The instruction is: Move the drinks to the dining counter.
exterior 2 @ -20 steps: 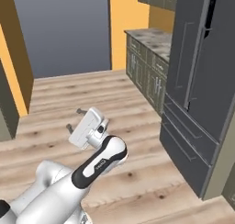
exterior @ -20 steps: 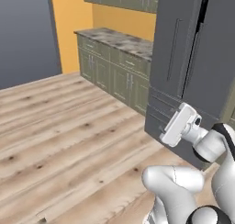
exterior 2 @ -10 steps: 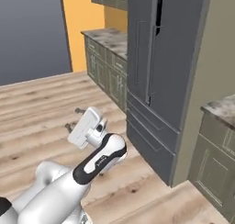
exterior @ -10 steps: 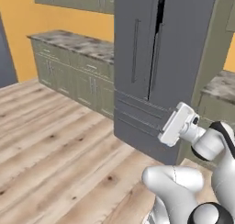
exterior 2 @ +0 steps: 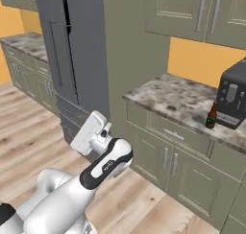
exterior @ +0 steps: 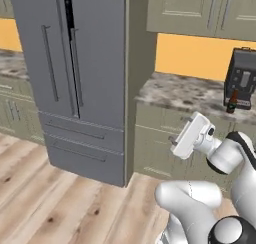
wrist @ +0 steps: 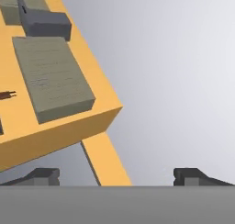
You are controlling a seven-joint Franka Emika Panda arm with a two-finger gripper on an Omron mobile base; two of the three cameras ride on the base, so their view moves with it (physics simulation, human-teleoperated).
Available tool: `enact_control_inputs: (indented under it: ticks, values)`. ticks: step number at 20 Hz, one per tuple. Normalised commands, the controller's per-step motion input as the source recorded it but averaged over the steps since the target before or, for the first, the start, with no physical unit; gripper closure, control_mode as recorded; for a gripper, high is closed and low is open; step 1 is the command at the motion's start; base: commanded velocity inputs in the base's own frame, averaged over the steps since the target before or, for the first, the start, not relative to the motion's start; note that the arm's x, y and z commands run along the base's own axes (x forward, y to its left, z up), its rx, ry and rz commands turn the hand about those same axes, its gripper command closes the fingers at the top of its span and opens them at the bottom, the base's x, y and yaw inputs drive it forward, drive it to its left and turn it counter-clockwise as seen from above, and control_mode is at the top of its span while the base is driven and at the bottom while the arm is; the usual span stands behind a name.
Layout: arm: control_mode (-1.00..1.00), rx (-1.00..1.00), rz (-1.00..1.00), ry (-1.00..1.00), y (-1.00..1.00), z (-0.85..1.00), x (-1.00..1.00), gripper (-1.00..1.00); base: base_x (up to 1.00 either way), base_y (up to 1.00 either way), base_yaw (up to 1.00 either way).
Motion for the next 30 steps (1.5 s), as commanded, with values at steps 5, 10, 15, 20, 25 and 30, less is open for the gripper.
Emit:
enact_control_inputs:
  ticks: [5, 10, 15, 20, 25, 30]
  values:
    - [1.0, 0.0, 0.0, 0.0, 0.0, 0.0, 0.0, -1.0, 0.04, -0.44, -0.48]
    - [1.0, 0.0, 0.0, 0.0, 0.0, 0.0, 0.0, -1.0, 0.34, -0.07, -0.42]
    - [1.0, 0.0, 0.0, 0.0, 0.0, 0.0, 0.0, -1.0, 0.65, 0.04, -0.34]
    - [1.0, 0.0, 0.0, 0.0, 0.0, 0.0, 0.0, -1.0, 0.78, 0.0, -0.29]
    - [1.0, 0.0, 0.0, 0.0, 0.0, 0.0, 0.0, -1.0, 0.64, 0.19, -0.28]
    - [1.0, 0.0, 0.0, 0.0, 0.0, 0.0, 0.0, -1.0, 0.35, 0.27, -0.26]
